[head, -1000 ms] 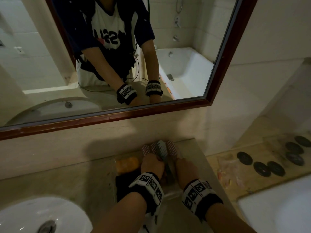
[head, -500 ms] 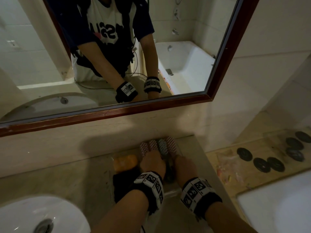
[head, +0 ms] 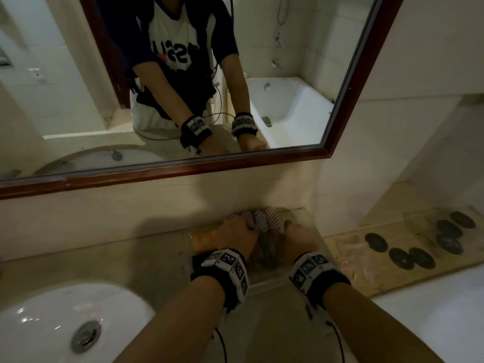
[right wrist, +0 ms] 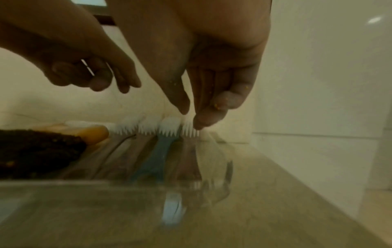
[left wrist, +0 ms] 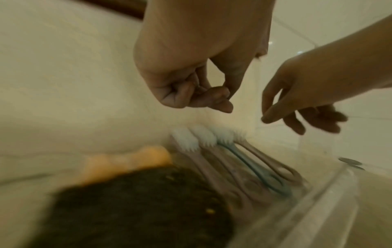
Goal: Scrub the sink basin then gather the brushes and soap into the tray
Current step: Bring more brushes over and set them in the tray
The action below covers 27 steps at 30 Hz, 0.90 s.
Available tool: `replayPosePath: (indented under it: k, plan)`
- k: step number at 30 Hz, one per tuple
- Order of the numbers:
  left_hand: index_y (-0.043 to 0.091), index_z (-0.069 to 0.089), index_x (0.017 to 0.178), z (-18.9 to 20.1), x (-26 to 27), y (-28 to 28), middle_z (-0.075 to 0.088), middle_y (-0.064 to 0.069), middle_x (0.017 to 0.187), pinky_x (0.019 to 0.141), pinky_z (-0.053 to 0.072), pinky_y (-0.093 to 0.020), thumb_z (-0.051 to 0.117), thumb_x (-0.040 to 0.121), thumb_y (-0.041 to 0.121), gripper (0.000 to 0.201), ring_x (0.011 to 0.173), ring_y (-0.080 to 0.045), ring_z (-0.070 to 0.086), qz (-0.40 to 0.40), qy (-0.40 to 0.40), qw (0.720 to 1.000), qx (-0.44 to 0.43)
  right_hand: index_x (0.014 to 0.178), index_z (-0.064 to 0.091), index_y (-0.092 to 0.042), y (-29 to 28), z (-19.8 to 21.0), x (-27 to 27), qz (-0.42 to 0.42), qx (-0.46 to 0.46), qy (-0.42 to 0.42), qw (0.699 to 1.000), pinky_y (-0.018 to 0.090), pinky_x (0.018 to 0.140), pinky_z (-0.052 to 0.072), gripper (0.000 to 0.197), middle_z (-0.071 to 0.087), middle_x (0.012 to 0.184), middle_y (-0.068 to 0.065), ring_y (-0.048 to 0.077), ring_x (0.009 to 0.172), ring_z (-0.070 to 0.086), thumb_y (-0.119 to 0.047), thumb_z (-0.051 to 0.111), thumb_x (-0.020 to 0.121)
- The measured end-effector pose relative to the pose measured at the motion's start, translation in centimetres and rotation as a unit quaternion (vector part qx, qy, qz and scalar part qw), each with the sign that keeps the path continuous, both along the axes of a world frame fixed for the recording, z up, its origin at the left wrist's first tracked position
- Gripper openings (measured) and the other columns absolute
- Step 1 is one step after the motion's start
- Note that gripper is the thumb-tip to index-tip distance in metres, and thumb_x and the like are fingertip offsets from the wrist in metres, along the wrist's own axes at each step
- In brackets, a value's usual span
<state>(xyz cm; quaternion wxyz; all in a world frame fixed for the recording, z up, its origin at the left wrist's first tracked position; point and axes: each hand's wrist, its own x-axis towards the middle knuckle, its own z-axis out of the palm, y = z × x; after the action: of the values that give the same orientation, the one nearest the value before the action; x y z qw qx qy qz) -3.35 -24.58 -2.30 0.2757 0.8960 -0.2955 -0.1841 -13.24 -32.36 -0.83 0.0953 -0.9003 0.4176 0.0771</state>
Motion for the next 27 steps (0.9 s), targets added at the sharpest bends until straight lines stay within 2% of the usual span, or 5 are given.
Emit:
replayPosePath:
  k: [3, 7, 9, 16, 27]
  plan:
    - [0.014, 0.051, 0.063, 2.5, 0.0, 3.2, 0.06, -0.013, 0.077, 0.07, 0.051, -0.038, 0.048, 0.093, 0.03, 0.034, 0.069, -0.024, 0.054, 0.005, -0.023, 1.0, 0.002, 0.122, 0.055, -0.011, 1.5, 2.5, -0.4, -0.009, 0.009, -0.024, 1.0, 0.033, 0.09, 0.049, 0.032, 0.062, 0.124, 0.012, 0.029, 0.112, 0.061, -0.028, 0.045, 0.097]
    - [0.01, 0.066, 0.093, 5.4, -0.2, 8.0, 0.068, -0.011, 0.098, 0.077, 0.049, -0.031, 0.049, 0.092, 0.03, 0.026, 0.09, -0.028, 0.063, 0.011, -0.031, 0.999, 0.003, 0.129, 0.05, -0.027, 5.6, 5.4, -0.2, 0.002, 0.003, -0.082, 0.997, 0.03, 0.091, 0.048, 0.035, 0.064, 0.123, 0.008, 0.027, 0.109, 0.062, -0.037, 0.043, 0.096]
    - [0.011, 0.066, 0.099, 6.4, -0.2, 11.0, 0.069, -0.009, 0.103, 0.079, 0.049, -0.03, 0.051, 0.09, 0.033, 0.028, 0.096, -0.028, 0.064, 0.029, -0.026, 0.999, -0.005, 0.125, 0.055, -0.017, 8.4, 6.9, 0.1, 0.014, -0.005, -0.047, 0.999, 0.034, 0.093, 0.047, 0.036, 0.063, 0.124, 0.012, 0.029, 0.113, 0.06, -0.036, 0.04, 0.097]
    - [0.016, 0.066, 0.094, 7.9, -0.1, 24.5, 0.07, -0.007, 0.101, 0.079, 0.05, -0.03, 0.055, 0.086, 0.04, 0.029, 0.095, -0.025, 0.065, 0.099, -0.055, 0.993, -0.019, 0.107, 0.064, -0.008, 19.9, 8.3, 2.3, 0.078, -0.072, -0.029, 0.994, 0.037, 0.094, 0.047, 0.025, 0.065, 0.117, 0.012, 0.029, 0.111, 0.059, -0.012, 0.043, 0.094]
    - [0.011, 0.061, 0.085, 5.7, 2.2, 52.4, 0.067, -0.011, 0.09, 0.077, 0.05, -0.031, 0.052, 0.089, 0.038, 0.028, 0.091, -0.029, 0.064, 0.226, -0.045, 0.971, 0.067, 0.115, 0.056, -0.009, 43.3, 4.6, 7.3, 0.226, -0.007, -0.017, 0.974, 0.032, 0.089, 0.048, 0.024, 0.062, 0.12, 0.01, 0.026, 0.111, 0.06, -0.02, 0.046, 0.096]
